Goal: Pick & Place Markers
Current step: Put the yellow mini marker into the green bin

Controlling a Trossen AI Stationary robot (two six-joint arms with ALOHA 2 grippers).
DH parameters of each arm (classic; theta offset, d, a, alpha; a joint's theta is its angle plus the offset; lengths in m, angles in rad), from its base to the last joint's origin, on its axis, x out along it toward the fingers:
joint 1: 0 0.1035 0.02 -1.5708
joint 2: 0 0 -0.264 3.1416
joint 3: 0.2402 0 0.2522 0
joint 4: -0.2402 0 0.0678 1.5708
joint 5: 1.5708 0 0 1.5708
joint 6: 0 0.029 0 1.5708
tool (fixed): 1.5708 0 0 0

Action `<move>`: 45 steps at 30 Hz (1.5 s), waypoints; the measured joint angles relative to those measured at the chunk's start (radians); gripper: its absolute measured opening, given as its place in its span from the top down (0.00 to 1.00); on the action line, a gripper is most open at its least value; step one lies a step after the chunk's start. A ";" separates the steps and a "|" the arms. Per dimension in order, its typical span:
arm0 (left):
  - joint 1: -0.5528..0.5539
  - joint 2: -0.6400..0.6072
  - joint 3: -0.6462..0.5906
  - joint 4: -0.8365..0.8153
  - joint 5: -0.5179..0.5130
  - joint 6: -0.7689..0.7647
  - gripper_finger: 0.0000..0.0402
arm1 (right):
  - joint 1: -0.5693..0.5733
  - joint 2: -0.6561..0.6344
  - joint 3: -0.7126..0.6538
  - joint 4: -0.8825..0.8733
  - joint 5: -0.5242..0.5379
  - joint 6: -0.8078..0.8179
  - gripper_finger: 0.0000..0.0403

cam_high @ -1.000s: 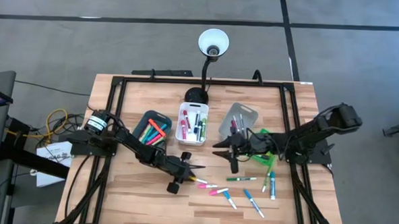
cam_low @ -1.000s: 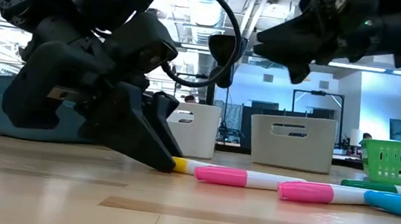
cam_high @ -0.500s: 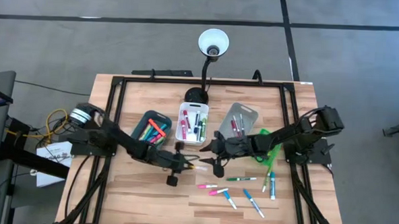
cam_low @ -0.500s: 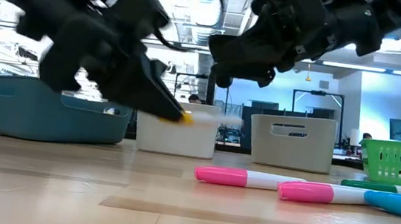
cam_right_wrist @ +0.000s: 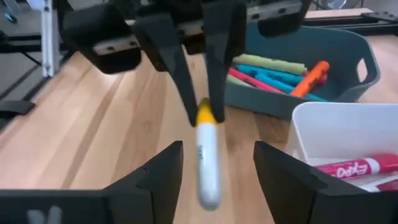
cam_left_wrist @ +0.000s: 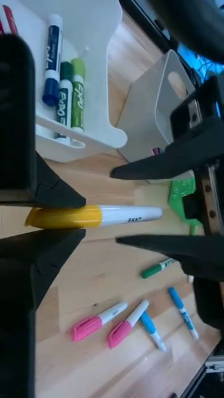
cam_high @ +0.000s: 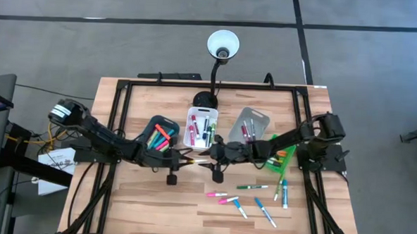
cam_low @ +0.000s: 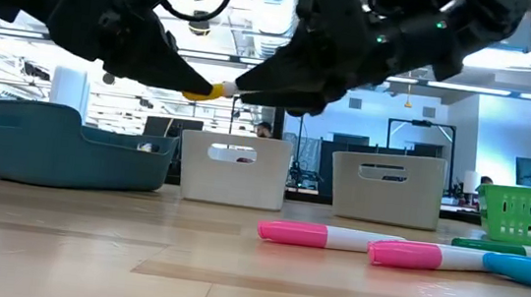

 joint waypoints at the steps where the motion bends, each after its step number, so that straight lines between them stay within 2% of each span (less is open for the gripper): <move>1: 0.000 0.001 0.000 0.001 0.000 0.000 0.90 | -0.003 0.009 0.009 -0.006 -0.002 -0.007 0.55; 18: 0.000 0.008 0.000 -0.005 -0.032 0.000 0.88 | -0.001 0.031 0.045 -0.037 -0.007 -0.017 0.86; 23: 0.000 0.008 0.000 -0.005 -0.031 0.000 0.88 | -0.001 0.031 0.045 -0.039 -0.007 -0.017 0.92; 33: 0.000 0.008 0.001 -0.003 -0.037 0.000 0.78 | 0.005 0.028 0.045 -0.060 -0.003 0.029 0.89; 39: 0.000 0.008 0.002 -0.002 -0.041 0.000 0.75 | 0.006 -0.042 0.043 -0.247 -0.006 0.118 0.92; 45: 0.000 0.008 0.002 -0.006 -0.040 0.000 0.75 | 0.027 -0.227 0.044 -0.525 0.009 0.246 0.88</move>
